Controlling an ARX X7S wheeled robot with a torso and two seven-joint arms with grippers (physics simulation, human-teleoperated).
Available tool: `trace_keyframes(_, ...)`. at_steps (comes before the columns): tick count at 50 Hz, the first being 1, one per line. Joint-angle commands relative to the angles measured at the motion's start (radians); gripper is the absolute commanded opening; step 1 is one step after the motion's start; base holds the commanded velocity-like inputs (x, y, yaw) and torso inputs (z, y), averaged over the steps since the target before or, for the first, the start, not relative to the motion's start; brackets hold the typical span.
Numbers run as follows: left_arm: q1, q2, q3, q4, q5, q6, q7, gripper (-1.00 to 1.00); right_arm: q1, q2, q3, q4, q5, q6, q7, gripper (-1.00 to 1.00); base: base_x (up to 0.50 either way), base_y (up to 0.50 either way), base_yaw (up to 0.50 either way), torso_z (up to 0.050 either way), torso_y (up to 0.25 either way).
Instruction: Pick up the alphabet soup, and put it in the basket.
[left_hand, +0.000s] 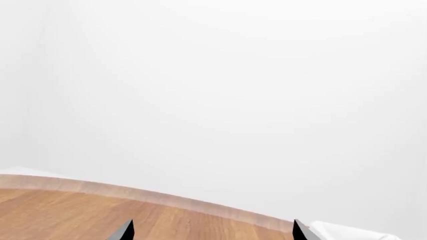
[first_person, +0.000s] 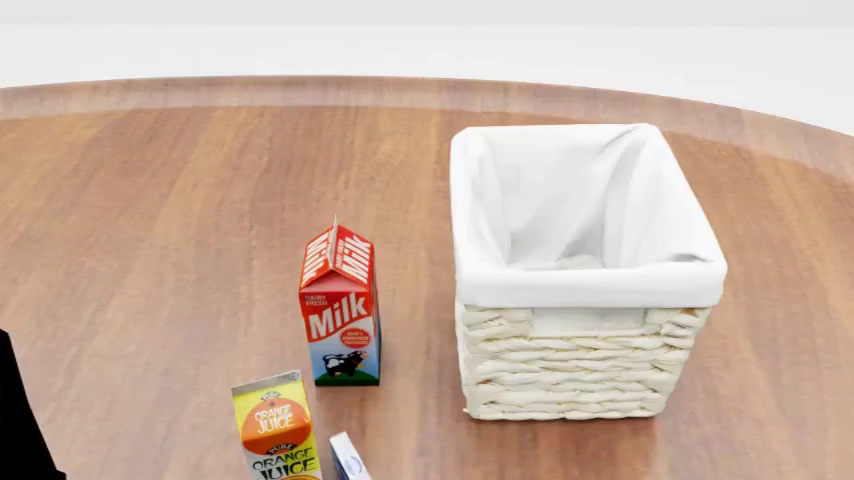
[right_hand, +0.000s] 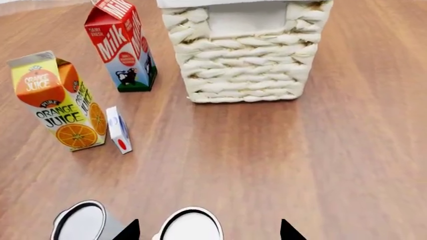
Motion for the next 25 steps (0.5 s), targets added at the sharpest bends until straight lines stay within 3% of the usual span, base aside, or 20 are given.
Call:
trace_keyframes(1, -0.003, -0.004, 0.000, 0.002, -0.008, -0.001, -0.009, 1.00, 0.027, -0.012, -0.027, 0.036, -0.011, 0.017, -0.017, 1.00, 0.00, 0.00, 0.00, 0.000, 0.000)
trace_keyframes(25, 0.017, -0.021, -0.020, 0.050, -0.031, 0.004, -0.031, 1.00, 0.139, -0.031, -0.134, 0.049, -0.099, 0.119, -0.010, 1.00, 0.00, 0.00, 0.00, 0.000, 0.000)
